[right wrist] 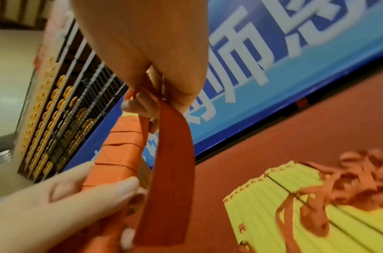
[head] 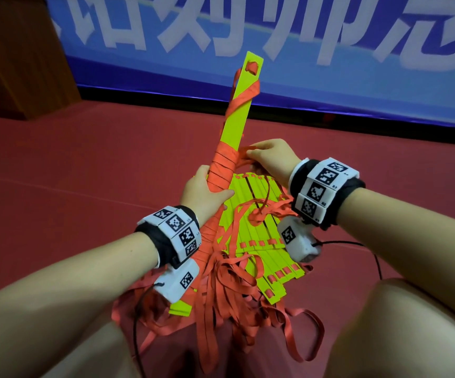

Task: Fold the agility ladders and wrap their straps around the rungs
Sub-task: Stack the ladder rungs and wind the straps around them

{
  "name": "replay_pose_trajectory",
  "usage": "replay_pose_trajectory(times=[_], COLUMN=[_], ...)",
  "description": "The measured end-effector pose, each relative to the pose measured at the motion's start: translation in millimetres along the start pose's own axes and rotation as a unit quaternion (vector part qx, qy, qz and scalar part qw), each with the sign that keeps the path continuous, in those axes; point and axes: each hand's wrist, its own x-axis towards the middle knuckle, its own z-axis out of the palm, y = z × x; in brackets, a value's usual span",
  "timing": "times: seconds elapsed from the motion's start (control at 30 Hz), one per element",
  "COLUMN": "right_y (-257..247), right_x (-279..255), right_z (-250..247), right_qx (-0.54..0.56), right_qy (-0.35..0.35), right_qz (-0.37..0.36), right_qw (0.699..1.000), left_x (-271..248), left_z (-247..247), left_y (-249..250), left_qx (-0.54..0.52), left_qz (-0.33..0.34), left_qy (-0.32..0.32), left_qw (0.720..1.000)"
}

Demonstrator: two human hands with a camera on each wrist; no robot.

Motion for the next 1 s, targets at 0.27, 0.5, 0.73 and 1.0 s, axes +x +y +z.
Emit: replay_pose_trajectory(times=[0.27,0.5,0.73,1.0], right_y=[-9.9,-1.4,-1.2,-2.2], right_x=[-3.0,-5.8,-8.4,-6.2], right_z=[5.9,24.4,26.0,29.4], right_qx=[0.211,0.088,0.058,0.129], right_qy=[0.041,0.103,0.127,0.104], right_qz=[0.106,-0.091,-0.165,-0.105], right_qw=[0.971,0.987,0.976,0.980], left_x=[-4.8,-7.7,-6.1,0.1], left_z=[-2.2,3.6,9.5,7.1], left_y=[0.2,8.0,11.2,3.8], left_qx=[0.095,0.117,-0.011,-0.186], left_qz=[0.101,0.117,0.110,0.042], left_qy=[0.005,-0.059,-0.097,-0.080], left_qw=[0.990,0.985,0.989,0.978])
